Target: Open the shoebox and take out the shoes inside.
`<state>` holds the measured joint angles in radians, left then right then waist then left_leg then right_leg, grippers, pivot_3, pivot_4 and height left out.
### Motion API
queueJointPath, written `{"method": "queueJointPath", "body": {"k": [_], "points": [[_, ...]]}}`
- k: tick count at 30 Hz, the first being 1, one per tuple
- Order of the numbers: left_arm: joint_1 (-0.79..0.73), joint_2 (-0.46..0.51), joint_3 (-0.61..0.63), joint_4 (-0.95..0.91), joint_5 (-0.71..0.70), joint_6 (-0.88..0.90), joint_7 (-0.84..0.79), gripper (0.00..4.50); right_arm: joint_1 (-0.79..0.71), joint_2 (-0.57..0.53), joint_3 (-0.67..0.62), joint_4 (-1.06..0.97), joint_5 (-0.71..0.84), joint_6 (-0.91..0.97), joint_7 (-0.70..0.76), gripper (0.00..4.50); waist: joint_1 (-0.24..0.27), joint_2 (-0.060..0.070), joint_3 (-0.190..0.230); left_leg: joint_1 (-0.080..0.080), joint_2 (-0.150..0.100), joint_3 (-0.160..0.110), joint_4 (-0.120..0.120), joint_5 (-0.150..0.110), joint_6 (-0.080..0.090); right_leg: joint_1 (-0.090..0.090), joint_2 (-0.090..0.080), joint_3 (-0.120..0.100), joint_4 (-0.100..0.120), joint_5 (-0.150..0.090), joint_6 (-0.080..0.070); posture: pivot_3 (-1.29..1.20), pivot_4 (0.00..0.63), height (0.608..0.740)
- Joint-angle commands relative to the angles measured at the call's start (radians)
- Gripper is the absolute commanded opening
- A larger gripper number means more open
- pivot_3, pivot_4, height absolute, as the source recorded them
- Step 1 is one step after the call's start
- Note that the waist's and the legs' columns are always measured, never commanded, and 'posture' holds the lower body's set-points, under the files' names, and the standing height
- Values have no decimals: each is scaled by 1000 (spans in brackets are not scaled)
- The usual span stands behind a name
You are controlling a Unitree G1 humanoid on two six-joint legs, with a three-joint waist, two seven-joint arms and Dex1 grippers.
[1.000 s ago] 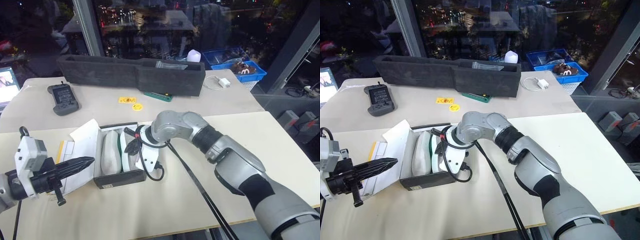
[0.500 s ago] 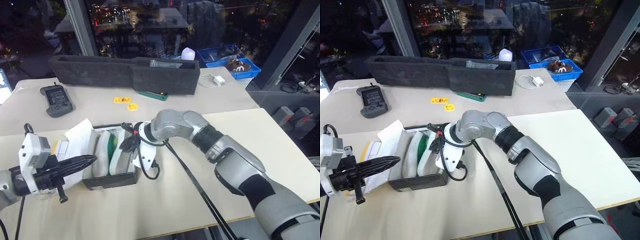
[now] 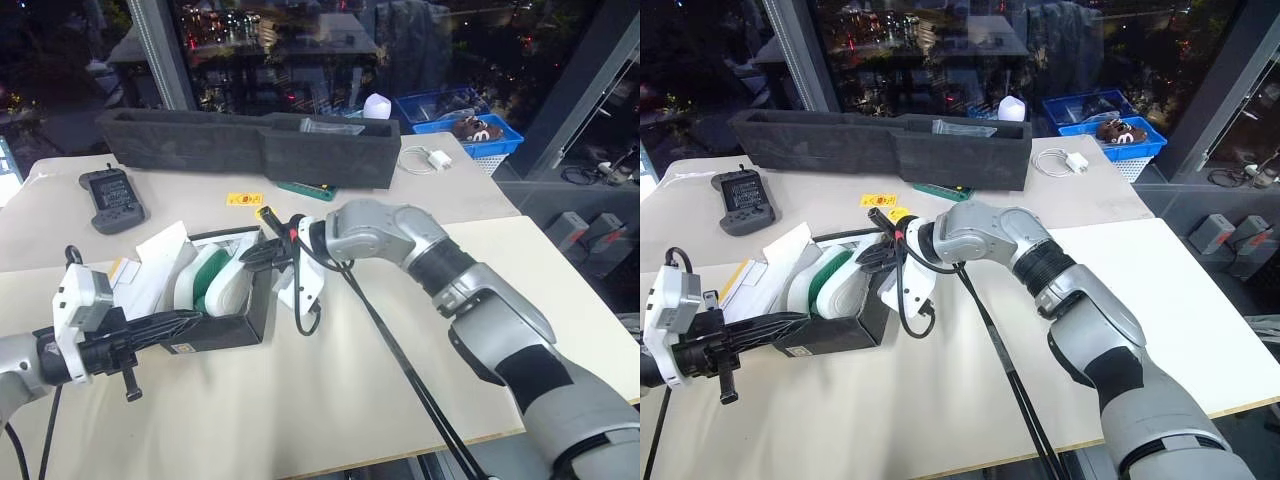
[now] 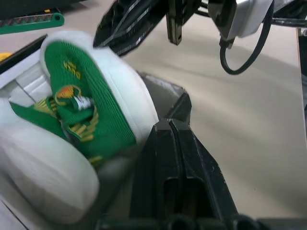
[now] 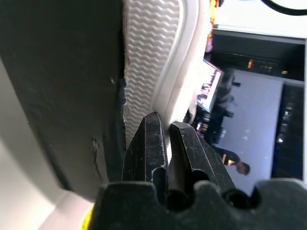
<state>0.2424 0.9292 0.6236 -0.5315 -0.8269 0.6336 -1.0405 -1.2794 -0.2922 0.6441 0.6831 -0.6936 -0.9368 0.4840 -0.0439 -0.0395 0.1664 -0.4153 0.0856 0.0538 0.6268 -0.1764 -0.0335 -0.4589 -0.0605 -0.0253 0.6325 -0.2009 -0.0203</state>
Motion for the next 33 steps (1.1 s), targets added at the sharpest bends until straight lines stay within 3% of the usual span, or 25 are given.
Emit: {"method": "queueJointPath", "body": {"k": [1, 20, 33], "points": [[-16, 13, 3, 4, 6, -19, -14, 0, -26, -13, -70, -60, 16, -12, -78, 6, 0, 0, 0, 0, 0, 0, 0, 0, 0, 0, 0, 0, 0, 0, 0, 0, 150, 738], [-8, 21, 18, 7, 17, -11, -43, 0, 106, -31, -126, -139, 81, 61, -94, 6, 0, 0, 0, 1, 0, 1, 1, 0, 0, 0, 1, 2, 1, 1, 1, 0, 150, 738], [11, -2, 82, -11, -35, 12, -30, 0, 260, -222, -313, -321, 89, 264, -115, 6, 5, -1, 0, 0, -1, 2, 1, 0, 0, 1, 0, 4, 0, -1, -1, 0, 150, 738]]}}
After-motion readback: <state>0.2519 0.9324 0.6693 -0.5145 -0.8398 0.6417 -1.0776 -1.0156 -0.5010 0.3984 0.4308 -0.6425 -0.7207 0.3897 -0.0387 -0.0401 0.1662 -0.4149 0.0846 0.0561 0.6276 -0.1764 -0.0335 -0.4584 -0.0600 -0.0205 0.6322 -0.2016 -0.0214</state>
